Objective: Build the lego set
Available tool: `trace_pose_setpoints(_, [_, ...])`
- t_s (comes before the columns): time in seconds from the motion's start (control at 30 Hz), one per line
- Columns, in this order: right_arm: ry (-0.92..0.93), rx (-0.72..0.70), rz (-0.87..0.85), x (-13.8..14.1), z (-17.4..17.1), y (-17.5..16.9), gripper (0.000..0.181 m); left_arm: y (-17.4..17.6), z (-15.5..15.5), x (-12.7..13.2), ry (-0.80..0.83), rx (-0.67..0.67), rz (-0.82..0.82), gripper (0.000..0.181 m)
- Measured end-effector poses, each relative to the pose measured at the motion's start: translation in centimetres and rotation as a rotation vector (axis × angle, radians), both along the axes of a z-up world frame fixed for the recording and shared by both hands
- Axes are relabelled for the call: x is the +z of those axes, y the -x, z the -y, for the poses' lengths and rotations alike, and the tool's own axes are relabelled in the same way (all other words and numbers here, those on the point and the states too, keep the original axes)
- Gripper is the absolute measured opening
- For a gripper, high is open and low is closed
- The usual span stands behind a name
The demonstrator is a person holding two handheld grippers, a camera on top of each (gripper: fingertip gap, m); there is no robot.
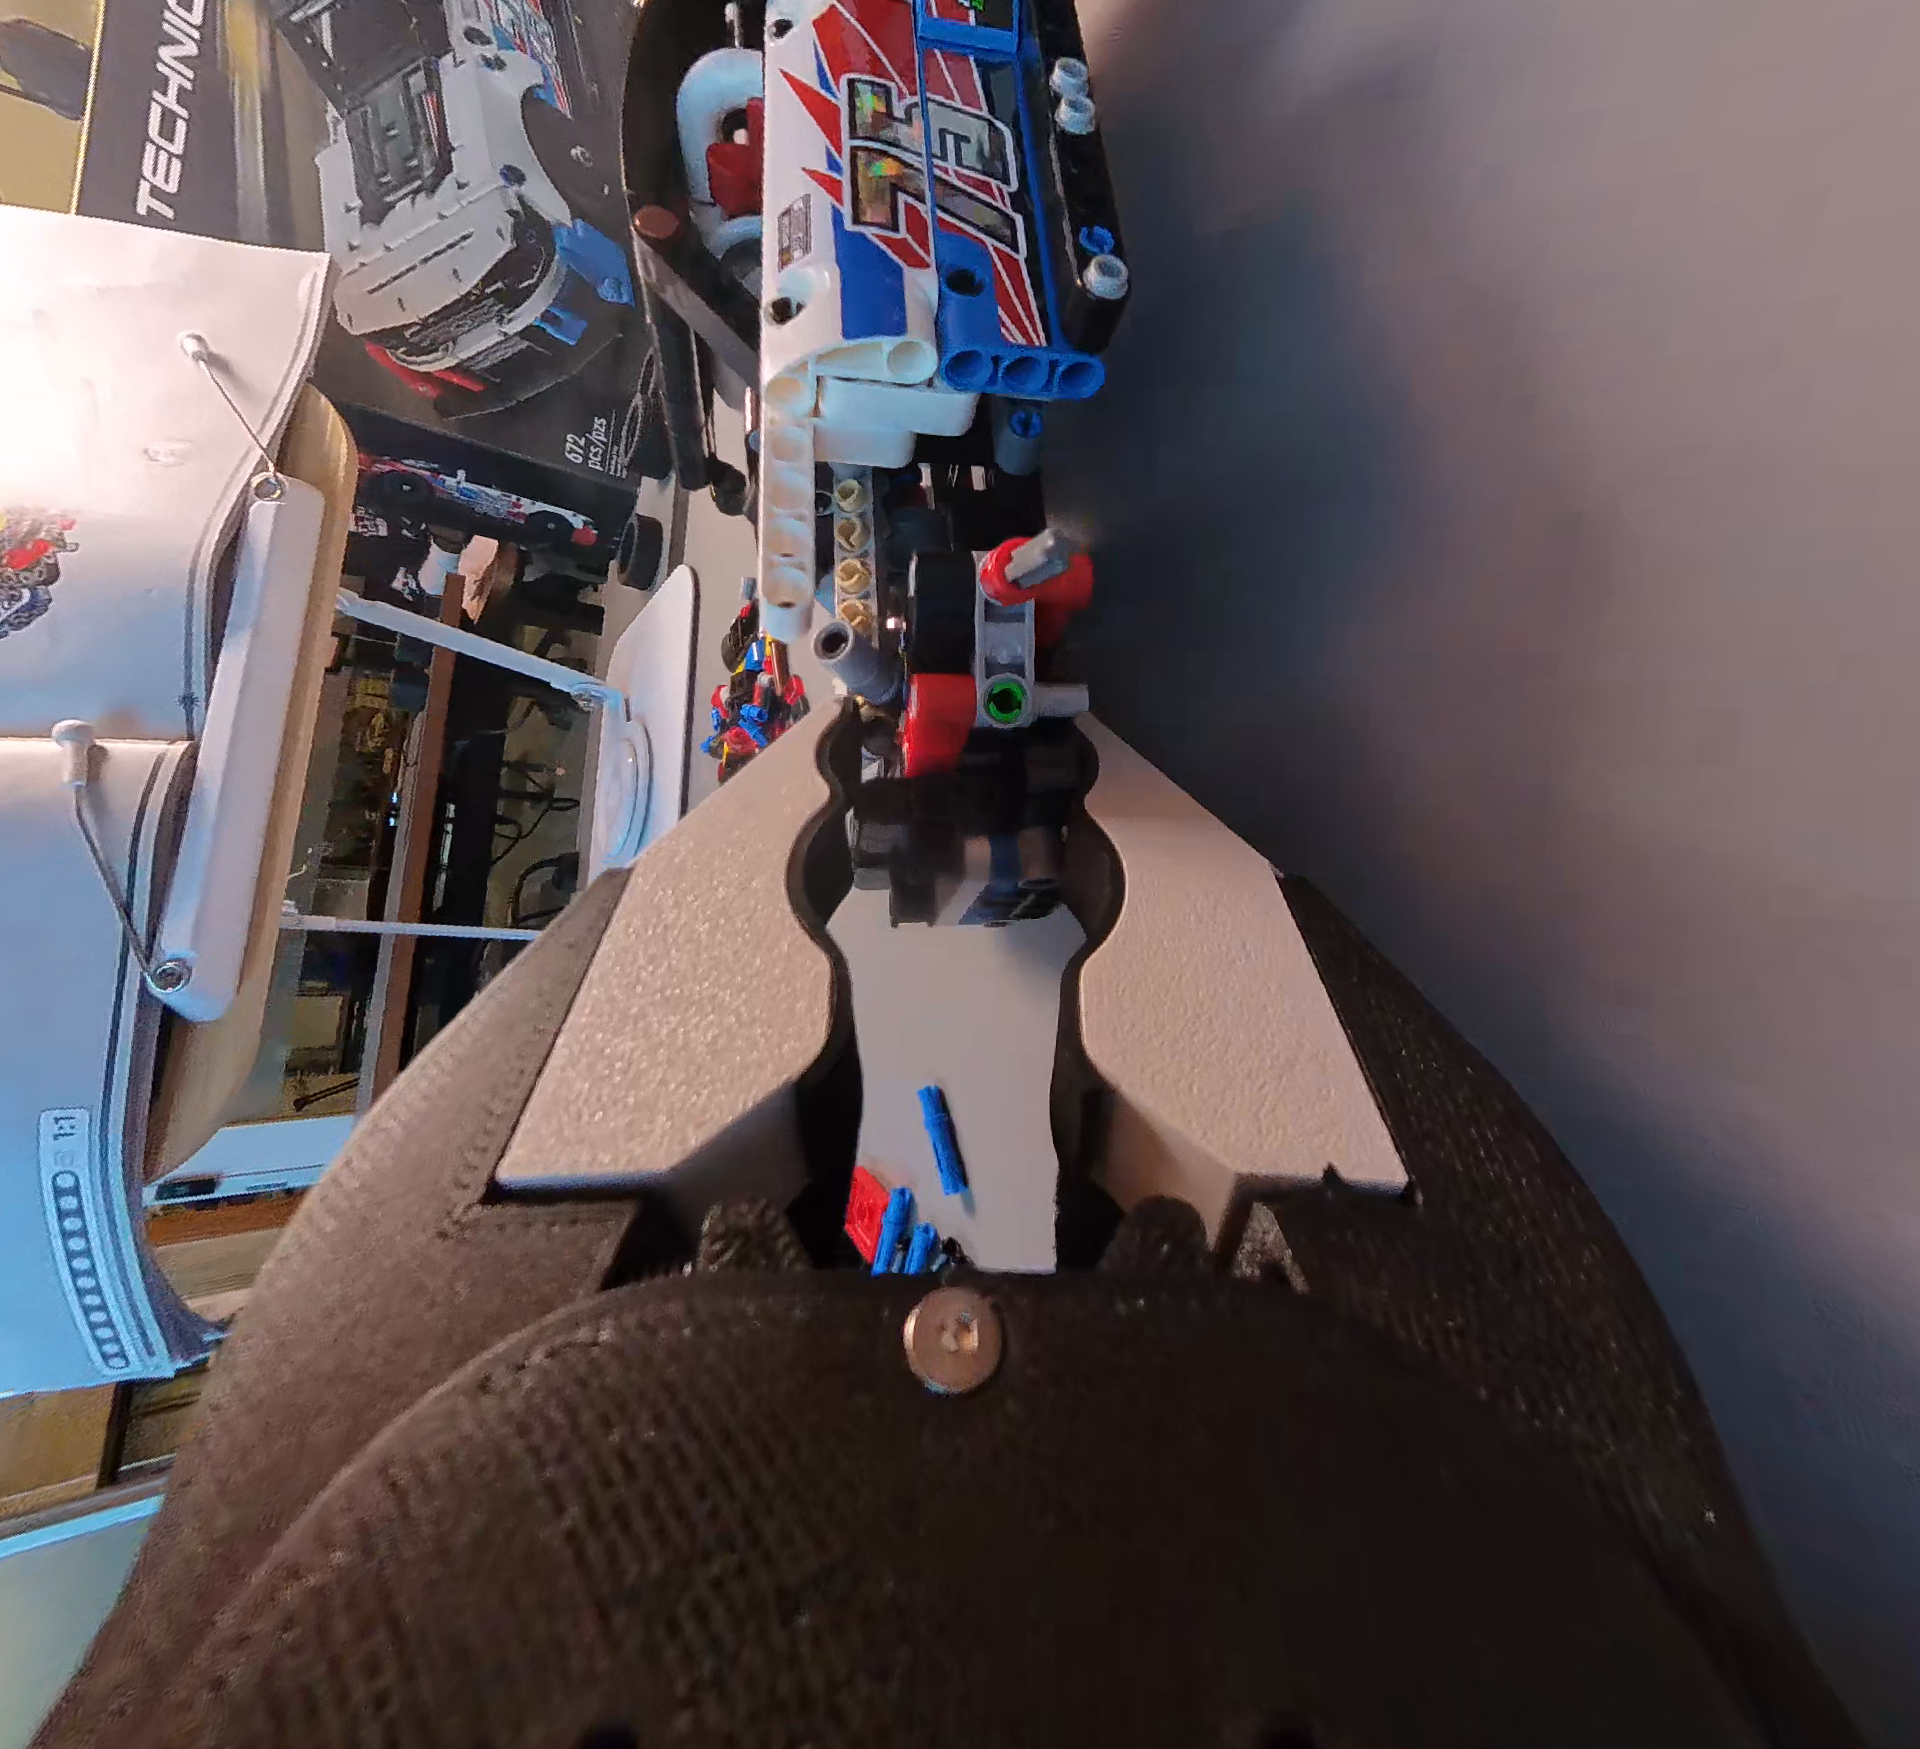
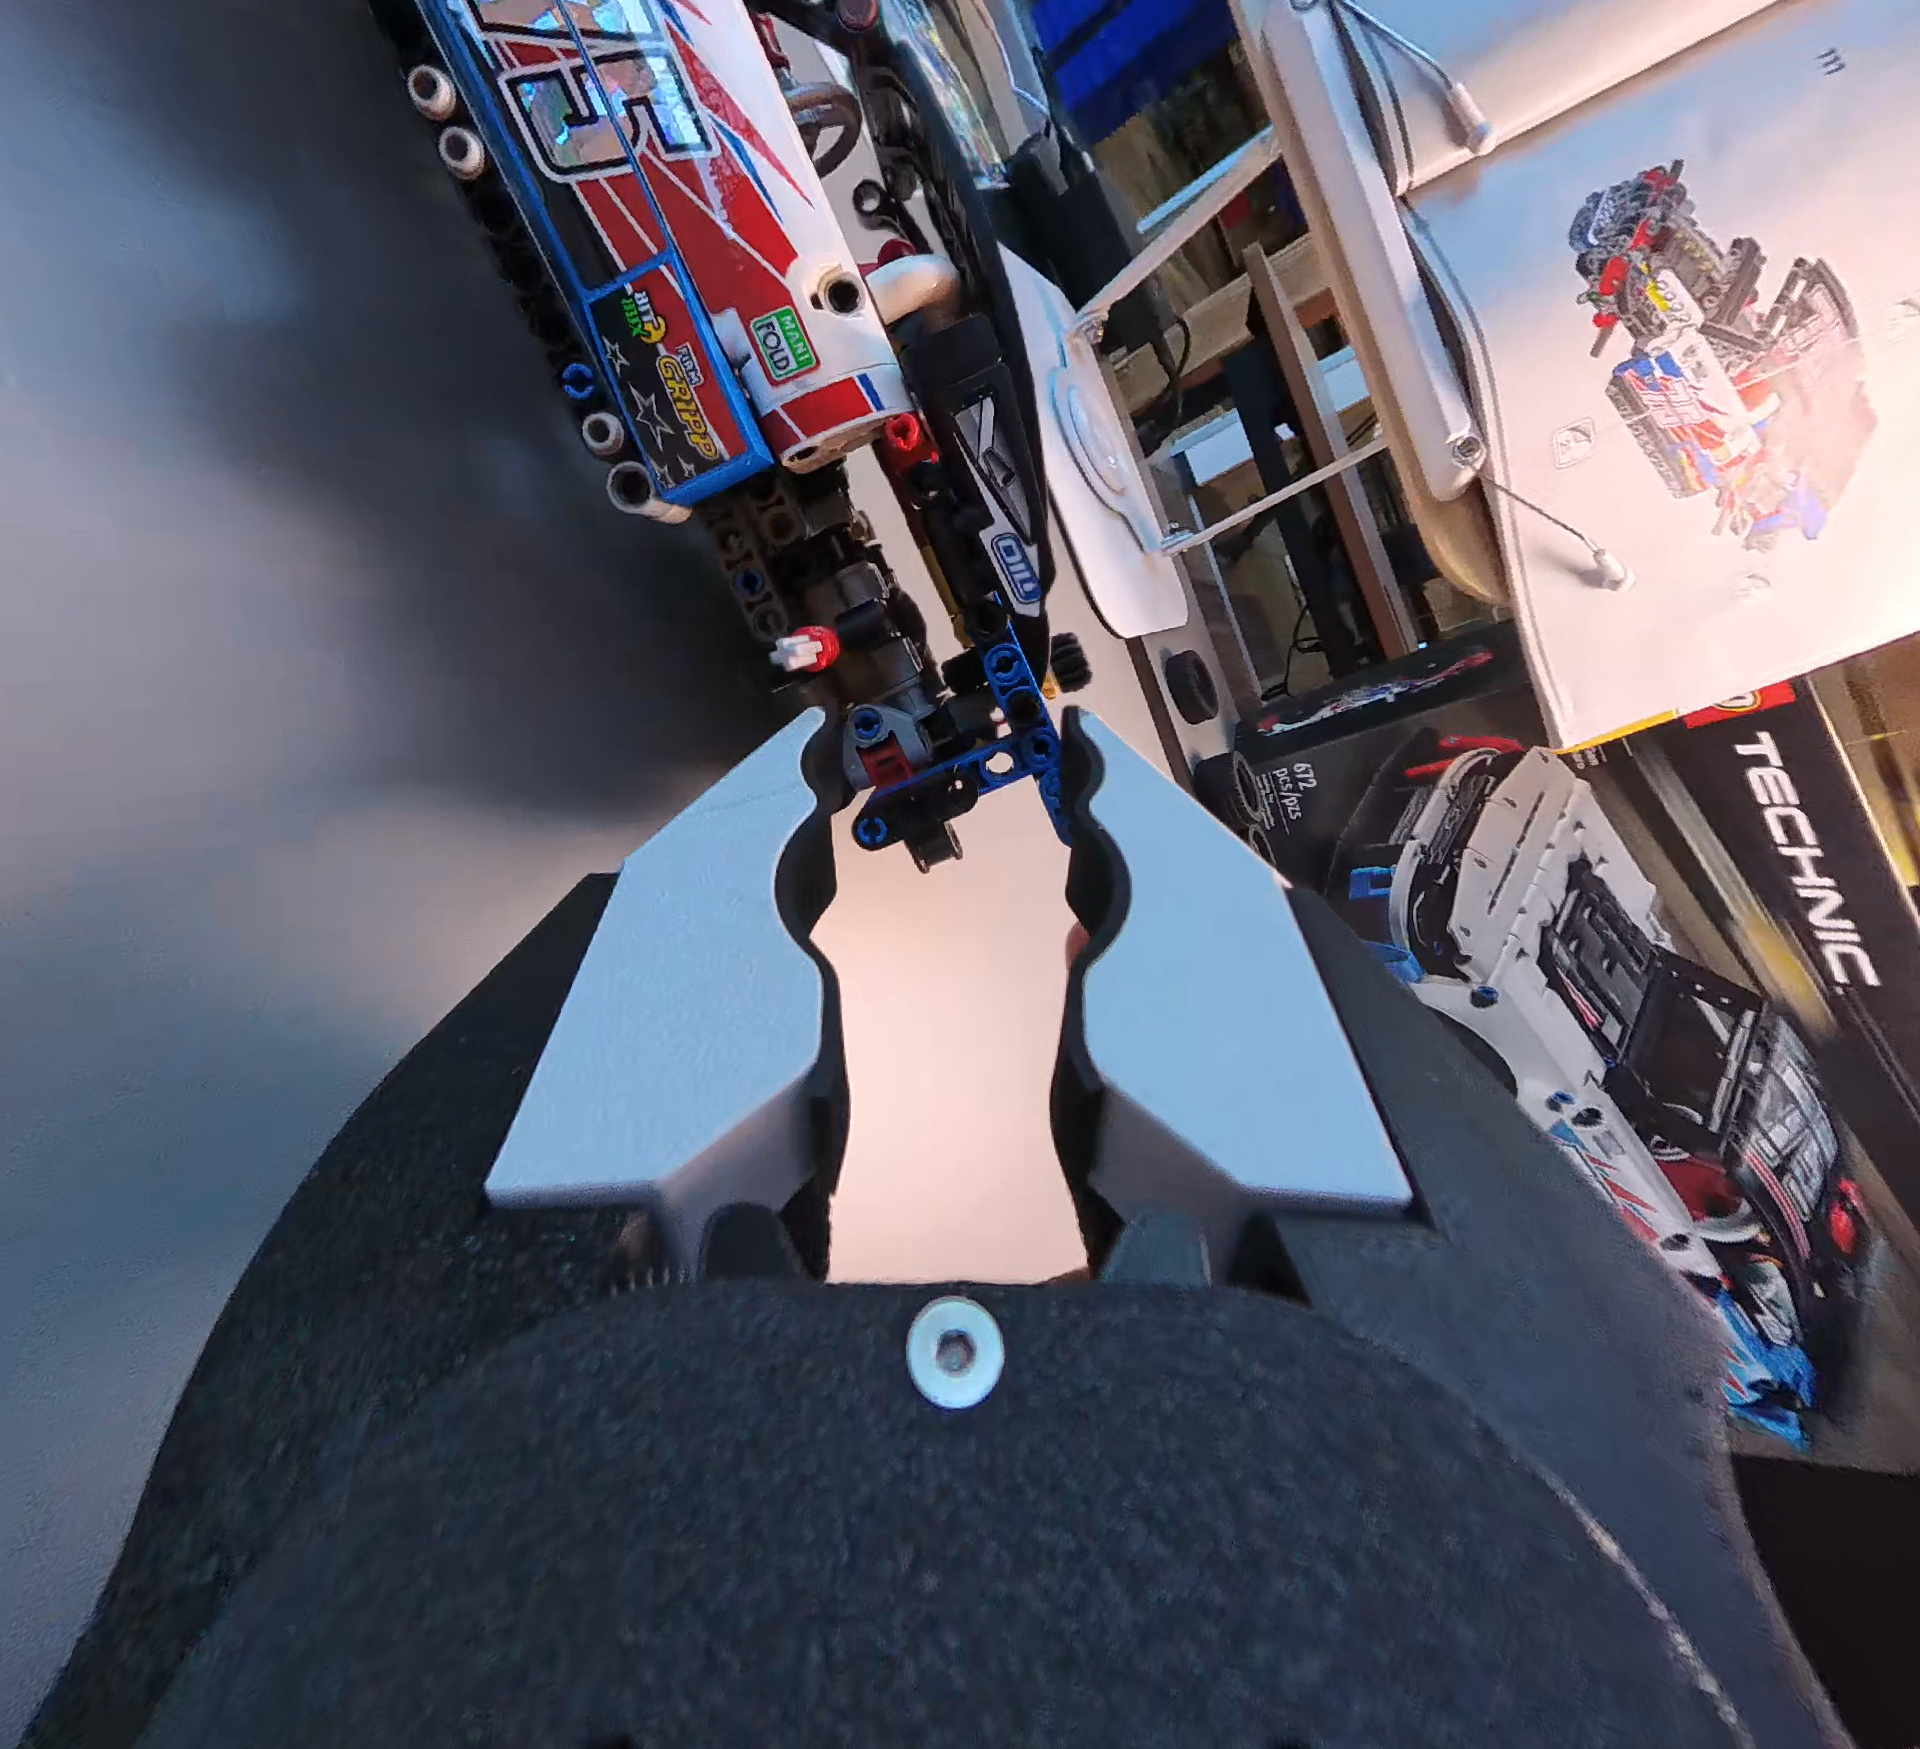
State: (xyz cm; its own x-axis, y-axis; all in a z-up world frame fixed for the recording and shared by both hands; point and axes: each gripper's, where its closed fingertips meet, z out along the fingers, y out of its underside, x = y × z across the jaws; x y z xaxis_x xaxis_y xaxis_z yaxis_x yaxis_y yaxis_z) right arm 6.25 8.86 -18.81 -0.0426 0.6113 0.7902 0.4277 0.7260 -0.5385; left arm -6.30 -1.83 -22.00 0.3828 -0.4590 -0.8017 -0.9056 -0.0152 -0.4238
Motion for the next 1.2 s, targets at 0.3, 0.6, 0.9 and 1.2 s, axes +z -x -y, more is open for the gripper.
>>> trace_pose_setpoints(0.3, [0.001, -0.050, -0.011, -1.3, -1.2, 0.1, 0.042, 0.5, -0.6, -0.7, 0.000, 0.025, -0.051, 0.040])
trace_pose_setpoints(0.6, [0.081, -0.069, -0.033, -1.4, -1.9, -0.9, 0.048, 0.0, -0.6, -0.9, 0.006, 0.026, -0.010, 0.042])
trace_pose_setpoints(0.9, [0.312, -0.054, -0.073, -1.1, -1.6, -1.5, 0.057, -0.4, 0.8, -0.8, 0.148, 0.016, 0.211, 0.053])
trace_pose_setpoints(1.2, [0.483, -0.014, -0.107, -0.7, -0.6, -1.1, 0.056, -0.7, 3.4, -0.2, 0.365, 0.026, 0.436, 0.084])
